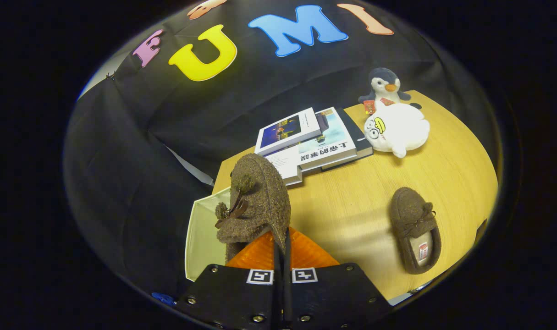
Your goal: Open the storage box then place both shoes into the box .Put the left shoe in first, then the right shoe, with the right side of both shoes facing outward in a uniform manner.
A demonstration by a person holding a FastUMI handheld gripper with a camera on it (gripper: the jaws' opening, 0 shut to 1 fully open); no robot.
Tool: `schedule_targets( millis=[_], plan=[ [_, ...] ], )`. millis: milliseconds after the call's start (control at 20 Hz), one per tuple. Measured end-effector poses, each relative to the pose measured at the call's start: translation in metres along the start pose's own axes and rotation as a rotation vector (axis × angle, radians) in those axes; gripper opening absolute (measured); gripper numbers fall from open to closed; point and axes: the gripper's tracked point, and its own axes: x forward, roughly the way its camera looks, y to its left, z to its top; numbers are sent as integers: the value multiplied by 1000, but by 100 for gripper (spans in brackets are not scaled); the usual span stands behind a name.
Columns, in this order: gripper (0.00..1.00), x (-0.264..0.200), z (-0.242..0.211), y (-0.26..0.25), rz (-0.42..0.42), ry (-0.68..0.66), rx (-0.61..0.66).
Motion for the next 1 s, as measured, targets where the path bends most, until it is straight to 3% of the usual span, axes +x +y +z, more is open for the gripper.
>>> schedule_targets(
  millis=[500,1000],
  plan=[
    [1,57,-40,93,63,46,-37],
    [1,119,-103,115,13,129,-56]
  ],
)
